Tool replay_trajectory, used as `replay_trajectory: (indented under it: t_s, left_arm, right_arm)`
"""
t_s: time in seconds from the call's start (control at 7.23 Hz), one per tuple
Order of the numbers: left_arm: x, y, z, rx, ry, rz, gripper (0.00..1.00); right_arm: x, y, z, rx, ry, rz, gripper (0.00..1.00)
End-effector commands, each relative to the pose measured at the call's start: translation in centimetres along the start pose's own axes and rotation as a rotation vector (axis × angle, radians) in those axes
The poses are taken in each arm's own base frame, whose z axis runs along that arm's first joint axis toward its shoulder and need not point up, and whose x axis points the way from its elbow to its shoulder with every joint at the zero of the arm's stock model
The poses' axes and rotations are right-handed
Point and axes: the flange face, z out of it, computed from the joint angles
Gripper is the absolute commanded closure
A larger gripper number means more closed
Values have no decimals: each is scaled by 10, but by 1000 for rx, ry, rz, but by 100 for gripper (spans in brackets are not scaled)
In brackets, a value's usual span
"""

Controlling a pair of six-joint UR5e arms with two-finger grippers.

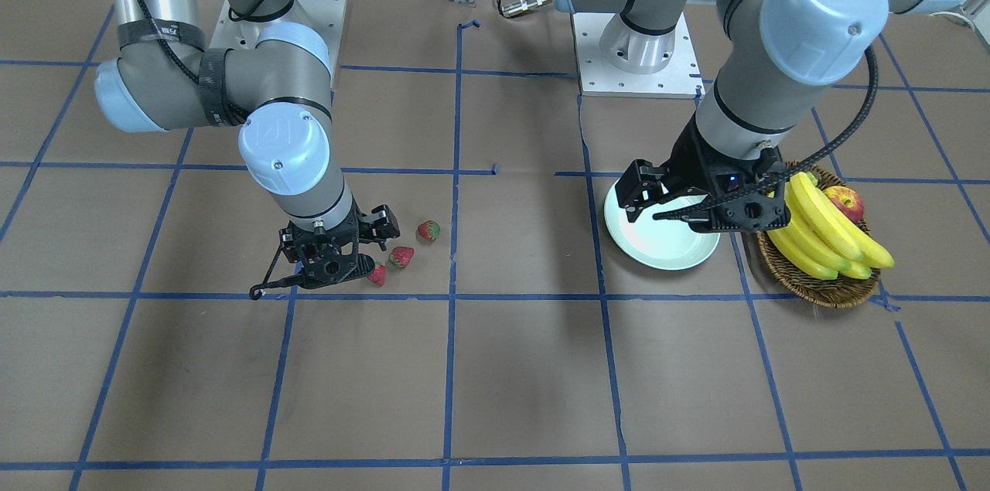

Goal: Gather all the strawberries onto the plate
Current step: 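Lower the right gripper and close it on one strawberry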

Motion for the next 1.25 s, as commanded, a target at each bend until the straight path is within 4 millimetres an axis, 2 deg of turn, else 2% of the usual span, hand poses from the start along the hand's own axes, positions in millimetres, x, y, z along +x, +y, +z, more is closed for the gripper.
replay_trajectory:
  t_s: [0.0,0.28,0.42,0.97,1.11]
  left_arm:
    - [2,4,24,-30,-1,9,0]
    - [0,0,26,-12,3,4,0]
    - [0,0,29,-17,3,1,0]
    - [0,2,41,-10,2,0,0]
    - [0,2,42,-10,1,0,0]
  right_arm:
    - [0,-4,24,-41,-12,-46,0]
    - [-1,-11,47,-67,-49,-94,0]
    - [0,-13,49,-70,-48,-97,0]
    - [1,-21,58,-53,-48,-96,21]
    - [0,-20,59,-56,-51,-96,20]
